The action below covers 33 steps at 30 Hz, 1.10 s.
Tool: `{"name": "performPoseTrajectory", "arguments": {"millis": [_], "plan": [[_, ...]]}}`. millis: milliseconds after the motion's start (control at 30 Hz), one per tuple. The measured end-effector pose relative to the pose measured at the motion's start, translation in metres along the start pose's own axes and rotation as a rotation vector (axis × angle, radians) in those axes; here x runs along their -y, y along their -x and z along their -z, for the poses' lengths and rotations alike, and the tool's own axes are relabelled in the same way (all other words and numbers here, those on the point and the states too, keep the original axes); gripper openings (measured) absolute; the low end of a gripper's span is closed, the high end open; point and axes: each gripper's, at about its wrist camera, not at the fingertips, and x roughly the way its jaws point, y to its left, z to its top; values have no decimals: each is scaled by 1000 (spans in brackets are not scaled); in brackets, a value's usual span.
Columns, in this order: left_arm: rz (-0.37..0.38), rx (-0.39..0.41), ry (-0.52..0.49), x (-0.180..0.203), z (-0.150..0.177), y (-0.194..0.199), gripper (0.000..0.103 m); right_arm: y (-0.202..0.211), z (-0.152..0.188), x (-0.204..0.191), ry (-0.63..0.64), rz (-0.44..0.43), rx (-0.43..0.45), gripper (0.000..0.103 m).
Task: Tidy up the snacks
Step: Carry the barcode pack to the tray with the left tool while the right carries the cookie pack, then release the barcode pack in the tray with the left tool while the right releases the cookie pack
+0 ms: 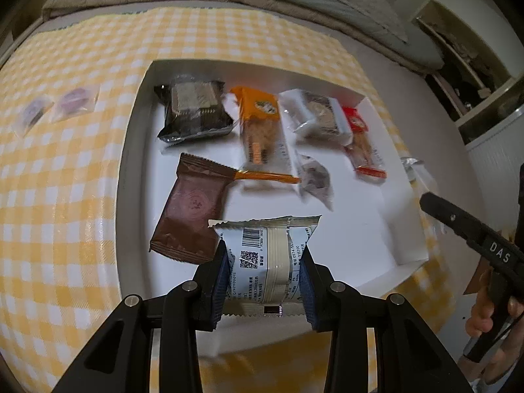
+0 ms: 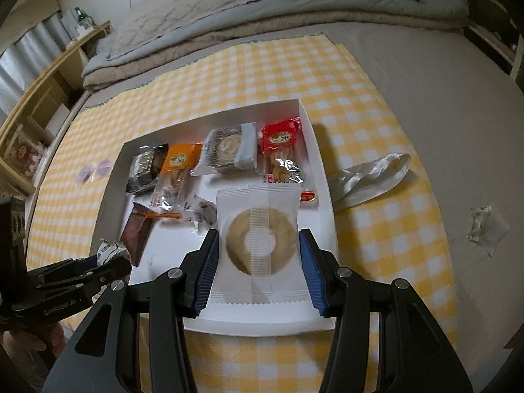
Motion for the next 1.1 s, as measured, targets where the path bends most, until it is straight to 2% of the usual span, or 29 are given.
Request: {"name": "performPoseTrajectory", "arguments": {"millis": [167,400,633,700,867,1000,1033,1100], "plan": [[14,-44,12,-4,-2,-18,38,-18,3,3,5,34,-67,50],[-29,-105,-27,-12,9,-30,38,-35,3,4,6,78,-124,50],[-49,-89,-33,-21,9,-15,39,-39,3,4,-8,100,-147,50],[-52,-87,-27,-24,11,-12,42,-39,3,5,-17,102,-149,50],[-33,-59,-44,-24,15,2,62,-35,3,6,-33,97,-142,53],[-42,-43,-62,-22,18,12,65,-34,5,4,-15,107,-144,54],[-41,-41,-62,-22,19,13,66,-34,6,3,-11,110,-147,57],[-39,-37,-63,-22,20,18,69,-32,8,4,-9,119,-146,68]]}}
